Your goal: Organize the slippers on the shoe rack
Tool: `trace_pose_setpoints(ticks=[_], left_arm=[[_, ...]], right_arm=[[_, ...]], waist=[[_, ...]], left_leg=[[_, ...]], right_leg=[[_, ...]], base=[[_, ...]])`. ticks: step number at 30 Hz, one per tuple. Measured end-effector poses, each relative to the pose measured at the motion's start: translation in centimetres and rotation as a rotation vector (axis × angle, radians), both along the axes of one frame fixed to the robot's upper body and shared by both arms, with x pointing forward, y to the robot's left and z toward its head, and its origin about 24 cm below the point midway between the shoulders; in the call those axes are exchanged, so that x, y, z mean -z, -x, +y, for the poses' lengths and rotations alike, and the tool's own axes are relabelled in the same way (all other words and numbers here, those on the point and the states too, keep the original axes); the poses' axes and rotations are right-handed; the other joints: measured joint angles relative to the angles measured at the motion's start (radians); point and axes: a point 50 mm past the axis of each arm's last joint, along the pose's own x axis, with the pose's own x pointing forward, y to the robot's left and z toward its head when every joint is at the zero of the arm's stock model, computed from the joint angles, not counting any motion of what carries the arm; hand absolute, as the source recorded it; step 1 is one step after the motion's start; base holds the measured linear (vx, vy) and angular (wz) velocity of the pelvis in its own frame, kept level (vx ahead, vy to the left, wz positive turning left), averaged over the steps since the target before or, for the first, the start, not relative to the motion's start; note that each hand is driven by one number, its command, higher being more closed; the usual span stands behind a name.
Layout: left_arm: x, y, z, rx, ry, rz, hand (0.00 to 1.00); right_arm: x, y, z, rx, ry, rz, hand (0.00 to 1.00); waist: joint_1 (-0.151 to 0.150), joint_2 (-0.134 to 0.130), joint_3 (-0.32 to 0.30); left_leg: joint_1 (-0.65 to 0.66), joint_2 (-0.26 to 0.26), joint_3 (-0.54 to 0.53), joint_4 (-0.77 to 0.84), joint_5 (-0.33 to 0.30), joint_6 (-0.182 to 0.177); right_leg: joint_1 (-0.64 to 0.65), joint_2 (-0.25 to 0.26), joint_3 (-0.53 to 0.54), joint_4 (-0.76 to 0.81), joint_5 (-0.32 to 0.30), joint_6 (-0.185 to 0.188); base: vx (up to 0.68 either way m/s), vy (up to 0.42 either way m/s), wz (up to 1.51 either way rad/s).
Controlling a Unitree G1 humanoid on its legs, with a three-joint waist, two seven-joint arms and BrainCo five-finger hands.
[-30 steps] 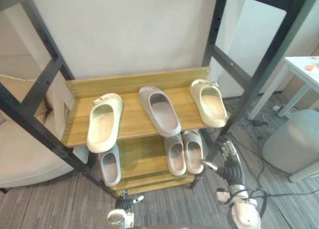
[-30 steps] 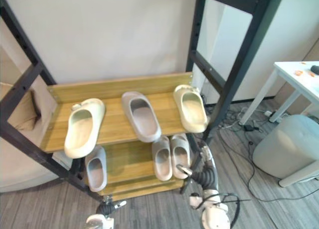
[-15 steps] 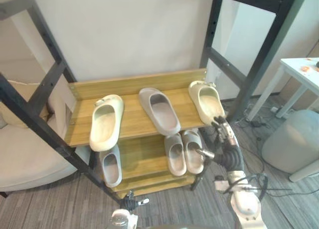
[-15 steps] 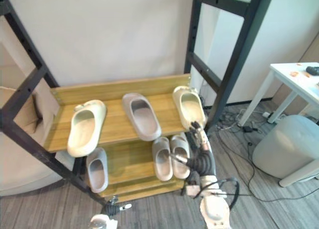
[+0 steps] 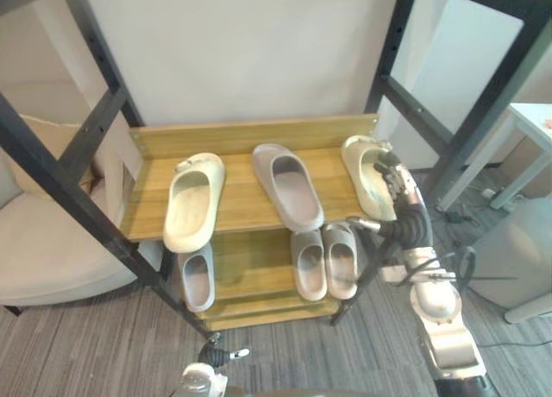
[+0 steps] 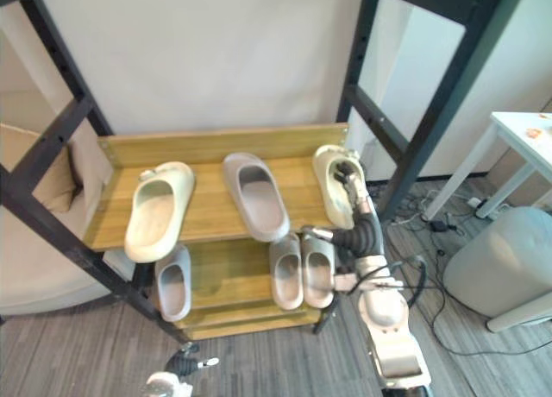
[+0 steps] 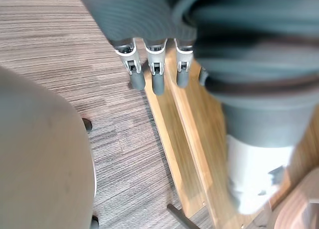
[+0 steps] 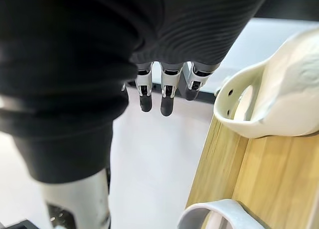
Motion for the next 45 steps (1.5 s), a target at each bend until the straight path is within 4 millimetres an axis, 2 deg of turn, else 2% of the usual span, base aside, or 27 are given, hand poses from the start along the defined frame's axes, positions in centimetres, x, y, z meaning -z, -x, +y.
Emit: trace_pose_setpoints(ticks=[4,12,22,25,32,36,45], left_arm=[[0.0,-0.1,0.0,-0.007,0.003,-0.004,0.00],[-0.2,-0.5,-0.2,-0.030,0.020,-0.024,0.00],[-0.3,-0.6,-0.2,-0.032,0.022,-0.030,0.00],[-0.3,-0.7,-0.2,-0.031,0.023,-0.037,0.00],[-0.4,-0.9,-0.1,-0.048,0.030,-0.049,0.00],[-0.5,-0.9,0.1,-0.072,0.039,-0.051,0.00],[-0.6,-1.1,0.2,-0.074,0.044,-0.065,0.00]], right_arm=[[-0.8,-2.0,-1.1,-0.002,0.028,0.008,0.00],[-2.6,-4.8,-2.8,0.003,0.105,0.022,0.00],[-4.0,-7.1,-1.4,-0.076,0.210,0.027,0.00],[-4.8,-7.4,-0.6,-0.115,0.218,0.011,0.00],[-6.0,-8.3,-0.2,-0.126,0.265,-0.007,0.00],[-5.8,-8.9,-0.4,-0.117,0.275,0.015,0.00],[-5.6,-10.4,-0.3,-0.098,0.323,0.077,0.00]], waist=[[0.004,0.001,0.004],[0.006,0.015,0.030],[0.016,0.014,0.032],[0.024,0.013,0.034],[0.040,0.008,0.042],[0.045,0.004,0.044],[0.060,-0.006,0.050]], left_leg=[[-0.003,-0.003,-0.006,-0.005,0.001,0.001],[-0.018,-0.004,-0.019,-0.018,0.015,0.007],[-0.011,-0.010,-0.042,-0.099,0.076,0.018],[-0.011,-0.012,-0.042,-0.129,0.099,0.015],[0.004,-0.015,-0.060,-0.196,0.140,0.004],[0.006,-0.015,-0.102,-0.221,0.166,0.003],[0.002,-0.019,-0.107,-0.221,0.167,0.004]], right_leg=[[0.000,-0.001,0.000,-0.005,0.002,0.000],[-0.010,0.000,0.000,-0.005,0.023,-0.005],[-0.033,-0.001,0.000,-0.016,0.072,-0.014],[-0.043,-0.003,-0.001,-0.020,0.072,-0.014],[-0.046,-0.003,-0.003,-0.042,0.062,-0.002],[-0.059,0.004,-0.006,-0.036,0.055,0.004],[-0.057,0.001,-0.007,-0.035,0.056,0.004]], base=[[0.02,0.006,0.06],[0.01,0.003,0.04],[-0.04,0.014,0.07],[-0.06,-0.015,-0.01],[-0.07,-0.036,0.00],[-0.04,-0.034,0.03],[0.01,-0.002,0.01]])
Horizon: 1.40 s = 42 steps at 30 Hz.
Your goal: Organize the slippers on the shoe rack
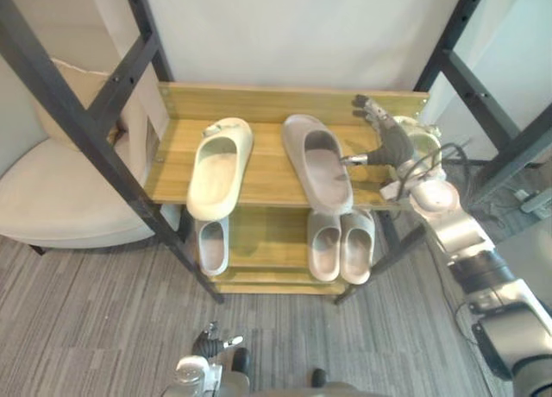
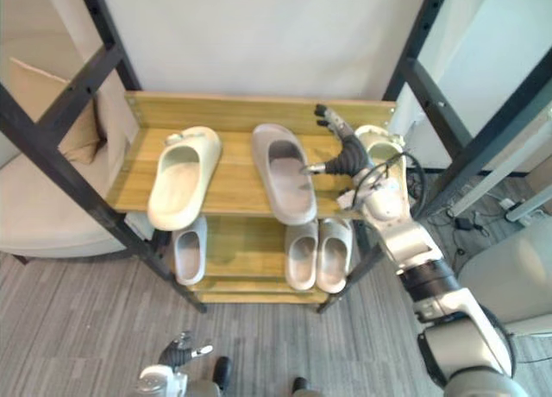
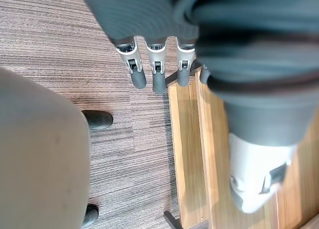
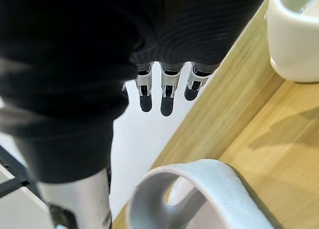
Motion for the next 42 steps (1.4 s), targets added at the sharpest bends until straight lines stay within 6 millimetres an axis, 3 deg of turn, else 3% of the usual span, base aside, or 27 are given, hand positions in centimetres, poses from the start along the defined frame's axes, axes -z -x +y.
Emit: trace_pose_setpoints(ticks=[11,24,25,42], left_arm=[[-0.2,-0.4,0.0,-0.015,0.010,-0.023,0.00],[-1.0,-1.4,0.5,-0.088,0.038,-0.094,0.00],[-1.0,-1.5,0.5,-0.088,0.038,-0.095,0.00],[-1.1,-1.9,0.4,-0.094,0.043,-0.107,0.00]], right_arm=[[0.5,-1.1,-0.2,0.033,0.054,0.046,0.00],[-1.6,-3.6,0.6,0.092,0.090,0.029,0.00],[-1.7,-3.6,0.6,0.092,0.091,0.028,1.00],[-3.1,-4.1,0.3,0.142,0.041,-0.028,1.00]], waist=[[0.021,-0.002,0.015],[0.047,-0.016,0.072],[0.047,-0.016,0.073],[0.056,-0.012,0.097]], left_leg=[[-0.001,0.000,-0.015,-0.009,0.001,0.000],[-0.037,-0.002,-0.043,-0.017,0.022,-0.001],[-0.038,-0.002,-0.043,-0.018,0.022,-0.001],[-0.032,0.001,-0.043,-0.020,0.027,-0.004]], right_leg=[[-0.003,0.000,-0.005,0.009,-0.002,0.002],[-0.033,0.000,-0.028,0.017,-0.004,0.005],[-0.033,0.000,-0.028,0.017,-0.004,0.005],[-0.033,0.003,-0.030,0.025,-0.008,-0.002]], base=[[-0.01,-0.002,0.02],[0.00,-0.006,0.06],[0.00,0.000,0.00],[-0.01,-0.002,0.00]])
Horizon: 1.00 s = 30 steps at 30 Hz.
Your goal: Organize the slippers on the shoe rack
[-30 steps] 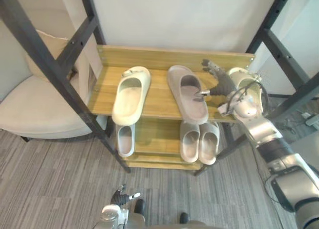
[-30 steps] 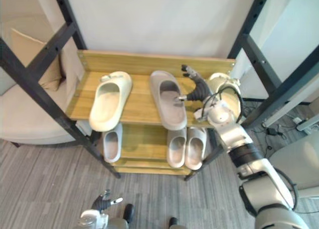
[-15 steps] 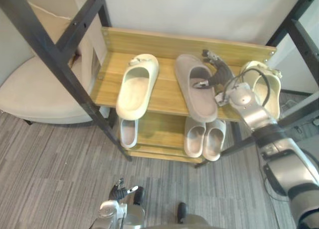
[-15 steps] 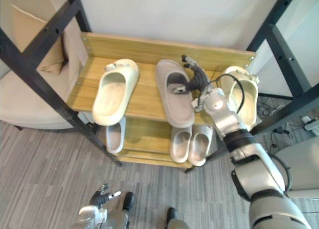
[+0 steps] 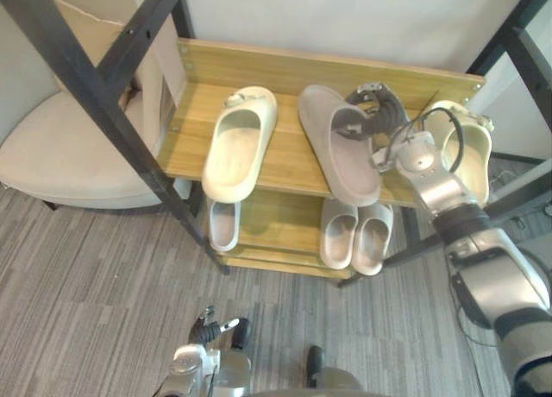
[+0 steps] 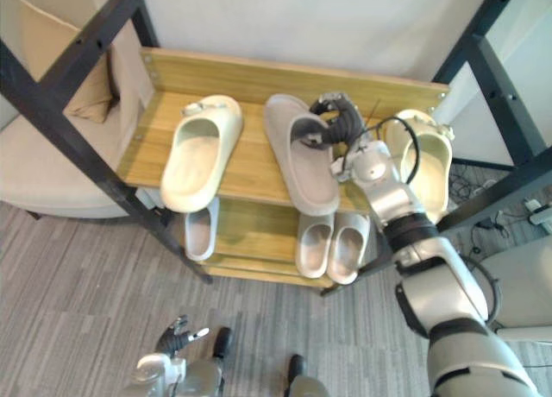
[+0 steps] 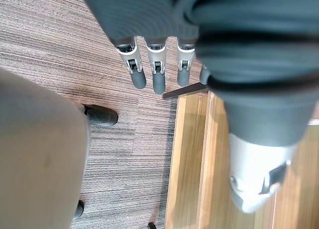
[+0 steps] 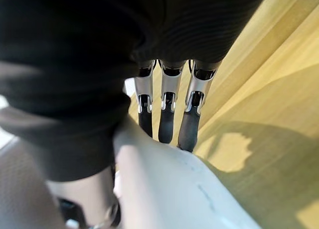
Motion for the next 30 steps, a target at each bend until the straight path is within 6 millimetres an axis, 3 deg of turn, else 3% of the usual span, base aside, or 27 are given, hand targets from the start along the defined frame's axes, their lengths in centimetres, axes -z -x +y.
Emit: trace_pose_setpoints(ticks=[10,17,24,26,30], left_arm=[[0.2,0.3,0.1,0.002,-0.008,0.017,0.00],[0.4,0.7,0.1,0.017,-0.018,0.043,0.00],[1.0,2.2,0.0,0.025,-0.021,0.093,0.00],[1.0,2.3,0.0,0.025,-0.018,0.096,0.00],[1.3,2.9,-0.2,0.023,-0.011,0.119,0.00]], right_arm=[[2.8,3.6,0.9,-0.084,-0.132,-0.040,1.00],[2.5,6.4,1.7,-0.150,-0.210,-0.128,1.00],[2.1,9.9,2.2,-0.240,-0.276,-0.220,1.00],[2.4,10.7,2.1,-0.254,-0.325,-0.221,1.00],[4.9,13.0,2.3,-0.294,-0.387,-0.143,1.00]], waist=[[-0.022,-0.002,-0.001],[-0.042,-0.001,-0.011],[-0.071,0.015,-0.071],[-0.072,0.020,-0.074],[-0.082,0.032,-0.100]], left_leg=[[0.037,0.001,0.001,-0.015,0.000,0.000],[0.044,0.002,0.005,-0.015,0.003,0.001],[0.055,0.005,0.016,-0.015,0.003,0.001],[0.063,0.006,0.023,-0.015,0.003,0.001],[0.072,0.006,0.028,-0.015,0.004,0.001]], right_leg=[[0.029,-0.001,0.002,0.000,0.000,0.000],[0.032,-0.001,0.005,0.000,0.000,0.001],[0.031,0.000,0.012,0.000,0.000,0.001],[0.034,0.001,0.017,0.003,0.000,0.001],[0.036,0.001,0.024,0.012,-0.003,0.003]], base=[[0.00,-0.001,0.00],[-0.02,-0.004,-0.02],[-0.02,-0.008,-0.05],[-0.04,-0.005,-0.09],[-0.02,-0.002,-0.03]])
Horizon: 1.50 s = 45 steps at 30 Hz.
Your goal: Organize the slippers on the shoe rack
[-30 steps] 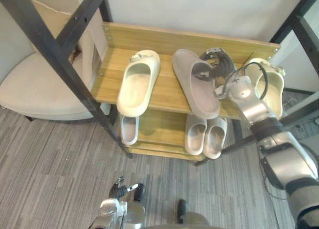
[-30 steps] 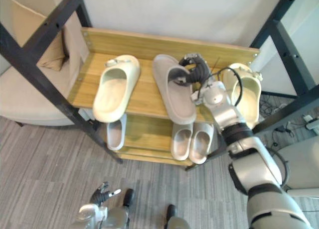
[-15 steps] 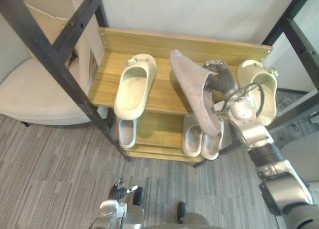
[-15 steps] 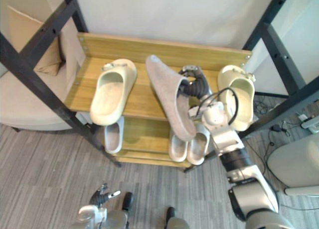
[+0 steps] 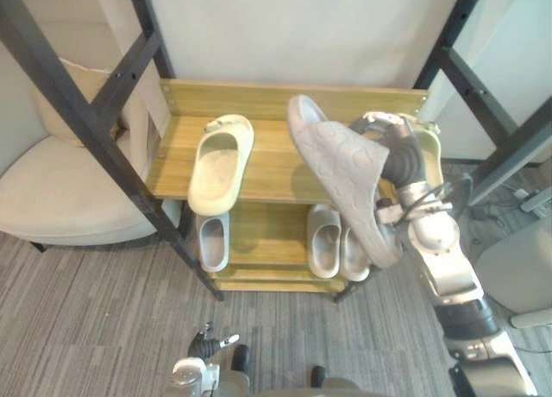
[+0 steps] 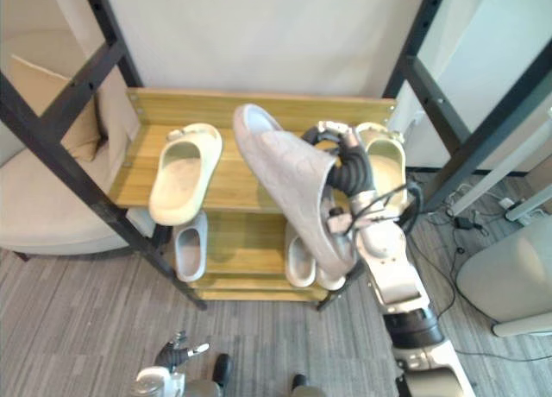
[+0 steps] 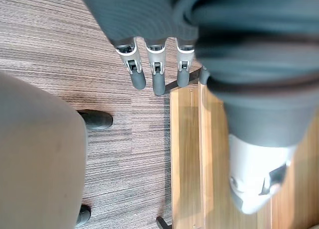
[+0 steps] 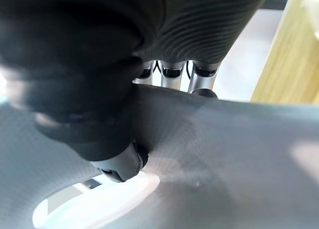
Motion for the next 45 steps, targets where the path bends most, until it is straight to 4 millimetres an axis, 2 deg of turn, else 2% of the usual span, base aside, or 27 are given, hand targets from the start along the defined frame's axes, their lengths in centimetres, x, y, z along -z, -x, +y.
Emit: trace_pose_setpoints(ticks=[4,5,6,7,11,12,13,14,15,17,20,23,25,26,27,28,29,31,32,33,34,35,36,37,39,42,45], left_arm=[[0.1,0.2,0.0,0.015,-0.007,0.007,0.00],[0.2,0.4,0.0,0.015,-0.006,0.015,0.00],[0.2,0.4,0.0,0.016,-0.005,0.015,0.00],[0.2,0.6,0.0,0.017,-0.001,0.021,0.00],[0.3,0.6,-0.2,0.038,0.009,0.024,0.00],[0.3,0.6,-0.1,0.040,0.010,0.023,0.00],[0.1,0.1,-0.1,0.052,0.014,0.009,0.00],[-0.2,-0.7,-0.1,0.059,0.015,-0.016,0.00],[-0.2,-0.9,-0.1,0.060,0.015,-0.024,0.00],[-0.9,-2.6,-0.3,0.064,0.019,-0.083,0.00],[-1.6,-3.9,0.1,0.047,0.020,-0.137,0.00],[-1.9,-4.2,1.2,0.035,-0.004,-0.147,0.00],[-1.6,-3.4,1.9,0.016,-0.021,-0.111,0.00],[-1.4,-3.2,2.0,-0.002,-0.024,-0.097,0.00],[-1.2,-2.7,1.9,-0.007,-0.020,-0.080,0.00],[-1.1,-2.6,2.0,-0.015,-0.023,-0.073,0.00],[-1.1,-2.6,2.0,-0.017,-0.024,-0.072,0.00],[-1.2,-3.1,1.6,-0.036,-0.020,-0.081,0.00],[-1.2,-3.2,1.6,-0.038,-0.019,-0.084,0.00],[-1.4,-3.7,1.6,-0.048,-0.018,-0.099,0.00],[-1.5,-3.8,1.5,-0.061,-0.018,-0.105,0.00],[-1.7,-4.3,1.4,-0.068,-0.021,-0.117,0.00],[-1.8,-4.5,1.2,-0.066,-0.016,-0.124,0.00],[-2.2,-5.1,0.8,-0.066,-0.012,-0.155,0.00],[-2.5,-5.7,0.3,-0.082,0.003,-0.183,0.00],[-2.5,-5.7,0.1,-0.107,0.011,-0.187,0.00],[-2.7,-6.0,0.1,-0.110,0.006,-0.201,0.00]], right_arm=[[2.4,1.2,-0.1,-0.047,-0.023,0.104,1.00],[3.6,1.9,-0.2,-0.069,-0.025,0.158,1.00],[3.6,1.9,-0.2,-0.070,-0.026,0.160,1.00],[5.1,2.8,-0.2,-0.092,-0.027,0.227,1.00],[7.4,4.3,0.3,-0.159,-0.018,0.337,1.00],[7.5,4.4,0.4,-0.167,-0.012,0.342,1.00],[7.6,4.5,0.7,-0.195,0.014,0.352,1.00],[7.6,4.4,0.9,-0.210,0.031,0.352,1.00],[7.6,4.3,1.0,-0.213,0.036,0.350,1.00],[6.9,3.7,1.5,-0.246,0.079,0.322,1.00],[7.0,3.0,1.9,-0.258,0.113,0.320,1.00],[7.1,2.2,2.2,-0.239,0.154,0.311,1.00],[6.5,1.9,2.3,-0.221,0.182,0.270,1.00],[5.9,1.5,2.1,-0.196,0.196,0.238,1.00],[5.4,1.2,2.0,-0.179,0.222,0.209,1.00],[4.6,0.8,1.9,-0.158,0.225,0.174,1.00],[4.4,0.7,1.9,-0.151,0.223,0.163,1.00],[2.8,-0.5,1.6,-0.081,0.210,0.086,1.00],[2.6,-0.7,1.6,-0.067,0.210,0.076,1.00],[1.8,-1.7,1.3,-0.022,0.191,0.043,1.00],[1.3,-2.0,1.2,-0.002,0.182,0.029,1.00],[0.3,-2.3,1.0,0.049,0.149,-0.020,1.00],[0.0,-2.4,0.9,0.066,0.137,-0.035,1.00],[-0.6,-2.6,0.6,0.103,0.113,-0.061,1.00],[-1.8,-3.0,0.9,0.149,0.082,-0.113,1.00],[-2.7,-3.3,0.9,0.220,0.042,-0.156,1.00],[-3.7,-4.1,0.6,0.278,0.020,-0.188,1.00]], waist=[[-0.007,-0.001,-0.004],[-0.008,0.000,-0.013],[-0.008,0.000,-0.014],[-0.011,0.004,-0.019],[-0.017,0.019,-0.017],[-0.018,0.020,-0.016],[-0.021,0.015,-0.003],[-0.020,0.025,0.030],[-0.021,0.028,0.038],[-0.020,0.066,0.110],[-0.017,0.071,0.159],[-0.006,0.070,0.202],[-0.002,0.058,0.233],[-0.001,0.054,0.253],[0.006,0.061,0.267],[0.011,0.056,0.299],[0.010,0.055,0.307],[0.023,0.053,0.341],[0.025,0.051,0.346],[0.032,0.042,0.369],[0.042,0.048,0.372],[0.063,0.049,0.385],[0.065,0.048,0.390],[0.066,0.035,0.396],[0.080,0.035,0.398],[0.107,0.040,0.401],[0.117,0.040,0.401]], left_leg=[[0.031,-0.001,0.000,0.000,0.001,-0.001],[0.032,-0.002,-0.002,0.000,-0.001,-0.003],[0.032,-0.002,-0.002,0.000,-0.001,-0.004],[0.035,-0.003,-0.004,0.002,-0.008,-0.004],[0.008,-0.008,-0.007,0.032,-0.018,-0.005],[-0.004,-0.009,-0.008,0.042,-0.021,-0.006],[-0.062,-0.017,-0.017,0.126,-0.042,-0.006],[-0.130,-0.026,-0.029,0.245,-0.080,-0.007],[-0.145,-0.027,-0.031,0.275,-0.092,-0.008],[-0.272,-0.028,-0.053,0.486,-0.171,-0.019],[-0.369,-0.030,-0.063,0.594,-0.216,-0.032],[-0.457,-0.038,-0.085,0.644,-0.217,-0.035],[-0.506,-0.048,-0.088,0.659,-0.215,-0.038],[-0.571,-0.054,-0.088,0.720,-0.219,-0.033],[-0.611,-0.055,-0.087,0.789,-0.236,-0.031],[-0.660,-0.061,-0.083,0.859,-0.260,-0.045],[-0.679,-0.067,-0.085,0.878,-0.264,-0.045],[-0.812,-0.083,-0.083,0.939,-0.268,-0.045],[-0.826,-0.084,-0.082,0.942,-0.268,-0.045],[-0.880,-0.089,-0.064,0.986,-0.272,-0.051],[-0.916,-0.089,-0.064,1.081,-0.293,-0.029],[-0.941,-0.077,-0.062,1.155,-0.363,-0.036],[-0.955,-0.075,-0.059,1.161,-0.367,-0.035],[-0.996,-0.080,-0.040,1.187,-0.366,-0.035],[-1.057,-0.079,-0.029,1.222,-0.366,-0.035],[-1.082,-0.070,-0.027,1.232,-0.365,-0.038],[-1.101,-0.065,-0.034,1.237,-0.364,-0.039]], right_leg=[[0.016,-0.001,0.005,0.026,-0.020,0.000],[0.020,-0.002,0.002,0.025,-0.023,0.003],[0.020,-0.002,0.002,0.025,-0.023,0.003],[0.027,-0.003,-0.003,0.021,-0.024,0.003],[0.003,-0.008,-0.006,0.052,-0.047,0.003],[-0.008,-0.010,-0.006,0.064,-0.052,0.002],[-0.053,-0.016,-0.005,0.129,-0.060,0.001],[-0.084,-0.017,-0.011,0.191,-0.079,-0.003],[-0.091,-0.016,-0.014,0.207,-0.083,-0.005],[-0.175,0.000,-0.022,0.350,-0.137,-0.012],[-0.272,0.000,-0.036,0.482,-0.197,-0.023],[-0.365,-0.004,-0.044,0.566,-0.213,-0.031],[-0.427,-0.013,-0.042,0.606,-0.214,-0.033],[-0.485,-0.027,-0.047,0.650,-0.222,-0.035],[-0.526,-0.028,-0.051,0.711,-0.241,-0.033],[-0.569,-0.039,-0.048,0.786,-0.271,-0.027],[-0.585,-0.042,-0.048,0.804,-0.278,-0.022],[-0.712,-0.058,-0.050,0.887,-0.287,-0.020],[-0.726,-0.060,-0.049,0.894,-0.287,-0.020],[-0.781,-0.085,-0.042,0.930,-0.295,-0.019],[-0.808,-0.087,-0.049,0.960,-0.303,-0.020],[-0.850,-0.087,-0.047,1.026,-0.319,-0.010],[-0.865,-0.086,-0.044,1.048,-0.324,-0.006],[-0.906,-0.097,-0.036,1.096,-0.341,-0.006],[-0.968,-0.100,-0.027,1.136,-0.361,-0.007],[-1.000,-0.096,-0.022,1.159,-0.360,-0.008],[-1.018,-0.096,-0.037,1.166,-0.366,-0.009]], base=[[-0.03,-0.009,0.00],[-0.03,-0.011,0.04],[-0.02,-0.009,0.07],[-0.02,-0.005,0.04],[-0.02,-0.004,0.03],[-0.06,-0.011,0.12],[-0.07,-0.021,0.22],[-0.07,-0.026,0.23],[-0.09,-0.027,0.18],[-0.22,-0.028,0.19],[-0.22,-0.029,0.19],[-0.25,-0.028,0.17],[-0.20,-0.002,0.15],[-0.19,0.054,0.14],[-0.21,0.081,0.19],[-0.17,0.057,0.12],[-0.18,0.059,0.28],[-0.19,0.062,0.32],[-0.18,0.040,0.35],[-0.19,0.073,0.18],[-0.18,0.109,-0.01],[-0.15,0.116,-0.17],[-0.11,0.033,0.02],[-0.11,-0.019,0.25],[-0.13,-0.032,0.14],[-0.08,-0.041,-0.04],[-0.06,-0.057,0.00]])
